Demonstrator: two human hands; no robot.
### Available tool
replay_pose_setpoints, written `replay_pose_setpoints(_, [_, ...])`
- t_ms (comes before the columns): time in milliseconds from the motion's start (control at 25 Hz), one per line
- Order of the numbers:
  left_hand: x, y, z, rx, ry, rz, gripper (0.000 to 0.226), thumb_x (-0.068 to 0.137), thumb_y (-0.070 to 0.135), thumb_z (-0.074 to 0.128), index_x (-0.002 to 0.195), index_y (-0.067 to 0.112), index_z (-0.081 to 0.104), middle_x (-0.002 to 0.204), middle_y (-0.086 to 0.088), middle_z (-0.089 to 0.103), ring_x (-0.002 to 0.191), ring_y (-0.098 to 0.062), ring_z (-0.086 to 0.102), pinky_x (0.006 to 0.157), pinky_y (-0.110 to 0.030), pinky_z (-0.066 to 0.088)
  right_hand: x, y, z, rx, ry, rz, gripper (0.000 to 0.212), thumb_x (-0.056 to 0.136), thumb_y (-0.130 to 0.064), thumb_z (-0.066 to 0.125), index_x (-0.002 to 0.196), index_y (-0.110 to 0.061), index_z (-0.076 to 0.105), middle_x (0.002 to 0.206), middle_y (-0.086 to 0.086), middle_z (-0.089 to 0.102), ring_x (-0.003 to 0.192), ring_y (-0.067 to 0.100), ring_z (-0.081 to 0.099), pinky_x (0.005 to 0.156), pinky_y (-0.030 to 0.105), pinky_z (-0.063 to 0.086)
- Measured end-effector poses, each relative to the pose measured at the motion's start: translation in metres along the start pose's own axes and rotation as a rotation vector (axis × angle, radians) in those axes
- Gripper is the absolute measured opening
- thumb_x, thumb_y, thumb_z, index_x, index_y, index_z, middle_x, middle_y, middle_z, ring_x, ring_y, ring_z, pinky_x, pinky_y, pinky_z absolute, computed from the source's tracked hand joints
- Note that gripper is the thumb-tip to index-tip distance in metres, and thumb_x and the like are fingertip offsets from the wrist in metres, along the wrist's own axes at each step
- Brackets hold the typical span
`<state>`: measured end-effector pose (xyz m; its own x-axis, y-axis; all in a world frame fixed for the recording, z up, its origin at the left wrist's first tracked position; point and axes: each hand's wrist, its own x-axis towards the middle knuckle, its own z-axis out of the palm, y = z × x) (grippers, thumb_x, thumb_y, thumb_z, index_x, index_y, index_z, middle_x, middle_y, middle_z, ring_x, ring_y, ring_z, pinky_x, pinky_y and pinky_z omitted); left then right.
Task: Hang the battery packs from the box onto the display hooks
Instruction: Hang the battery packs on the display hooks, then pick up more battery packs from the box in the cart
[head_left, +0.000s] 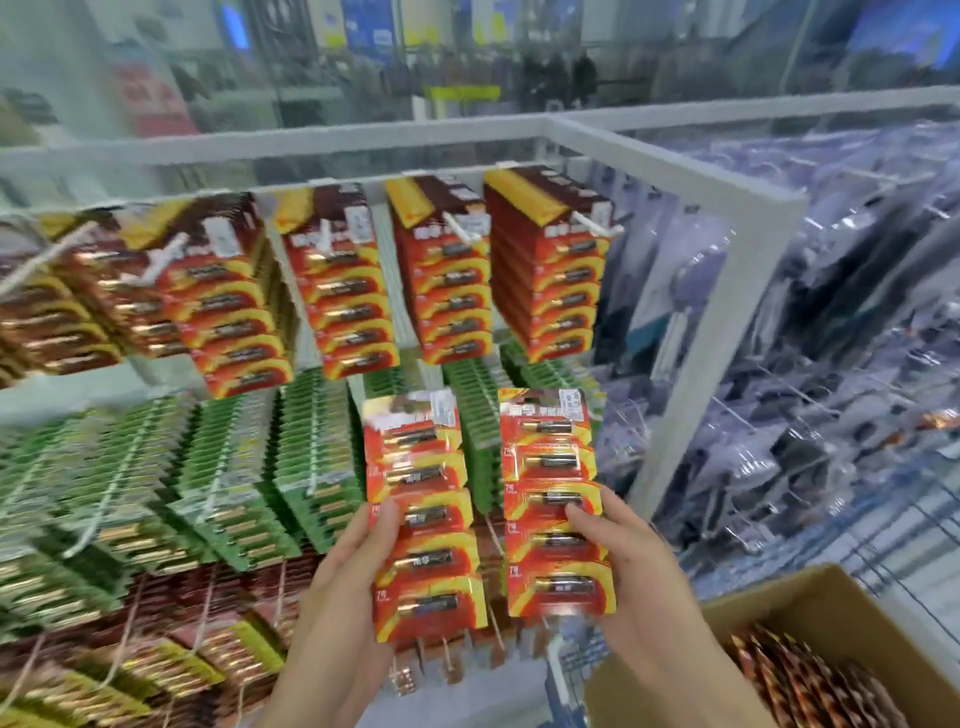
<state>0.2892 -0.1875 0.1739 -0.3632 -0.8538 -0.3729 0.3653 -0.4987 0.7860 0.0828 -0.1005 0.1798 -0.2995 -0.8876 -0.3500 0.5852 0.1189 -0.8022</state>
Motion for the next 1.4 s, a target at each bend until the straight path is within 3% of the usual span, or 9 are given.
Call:
replay_pose_setpoints(360, [-0.023,0.065,-0.009,-0.007,0.121,0.234,0.049,0.088,0.042,0.062,0.133,0.021,0.065,0.115,-0.01,0.078,0.101,-0.033,0.077,0.09,-0.049,0.056,0.013,-0.016,0.073,-0.059,-0.109,0.003,0.045,0.084,-0.038,0.068,0.126,-0.022,0.069,0.113,0.01,0.077,0.1,0.031,0.076,0.09,0.05,0.056])
replay_pose_setpoints(600, [-0.031,0.114,-0.016,0.07,0.192,0.463,0.044,0.089,0.043,0.058,0.125,0.021,0.069,0.113,-0.01,0.079,0.098,-0.031,0.078,0.086,-0.048,0.059,0.006,-0.016,0.084,-0.055,-0.015,0.101,0.081,0.079,-0.034,0.077,0.153,-0.021,0.046,0.113,0.009,0.075,0.096,0.038,0.075,0.091,0.059,0.056])
replay_pose_setpoints(720, [-0.03,0.124,-0.022,0.089,0.217,0.519,0.044,0.093,0.043,0.055,0.128,0.02,0.068,0.114,-0.01,0.078,0.097,-0.03,0.078,0.078,-0.047,0.065,-0.001,-0.021,0.087,-0.097,0.051,0.107,0.075,0.086,-0.031,0.075,0.154,-0.021,0.043,0.106,0.003,0.07,0.096,0.034,0.07,0.092,0.062,0.055])
replay_pose_setpoints(800, [-0.03,0.127,-0.027,0.085,0.235,0.537,0.039,0.097,0.042,0.054,0.127,0.021,0.069,0.113,-0.009,0.079,0.095,-0.029,0.078,0.075,-0.045,0.066,-0.006,-0.026,0.087,-0.105,0.051,0.092,0.046,0.088,-0.031,0.073,0.132,-0.021,0.062,0.091,0.002,0.077,0.091,0.036,0.071,0.094,0.063,0.054])
replay_pose_setpoints(880, [-0.029,0.13,-0.031,0.103,0.259,0.545,0.032,0.102,0.04,0.051,0.123,0.023,0.07,0.11,-0.007,0.079,0.093,-0.027,0.078,0.076,-0.046,0.063,-0.01,-0.025,0.085,-0.081,0.038,0.077,0.017,0.089,-0.029,0.07,0.105,-0.023,0.068,0.078,0.004,0.079,0.085,0.04,0.072,0.096,0.064,0.052])
replay_pose_setpoints(1040, [-0.026,0.133,-0.04,0.149,0.262,0.537,0.031,0.105,0.039,0.05,0.124,0.024,0.069,0.109,-0.007,0.079,0.093,-0.027,0.078,0.078,-0.043,0.058,-0.006,-0.019,0.079,-0.072,-0.012,0.064,0.038,0.083,-0.033,0.071,0.119,-0.019,0.07,0.108,0.016,0.078,0.095,0.043,0.075,0.095,0.063,0.054])
replay_pose_setpoints(1400, [0.017,0.142,-0.047,0.213,0.313,0.532,0.029,0.108,0.039,0.051,0.121,0.024,0.072,0.106,-0.004,0.08,0.092,-0.026,0.078,0.077,-0.041,0.059,0.0,-0.019,0.082,-0.041,-0.093,-0.013,0.038,0.085,-0.03,0.07,0.12,-0.015,0.07,0.109,0.017,0.077,0.095,0.041,0.075,0.093,0.057,0.054])
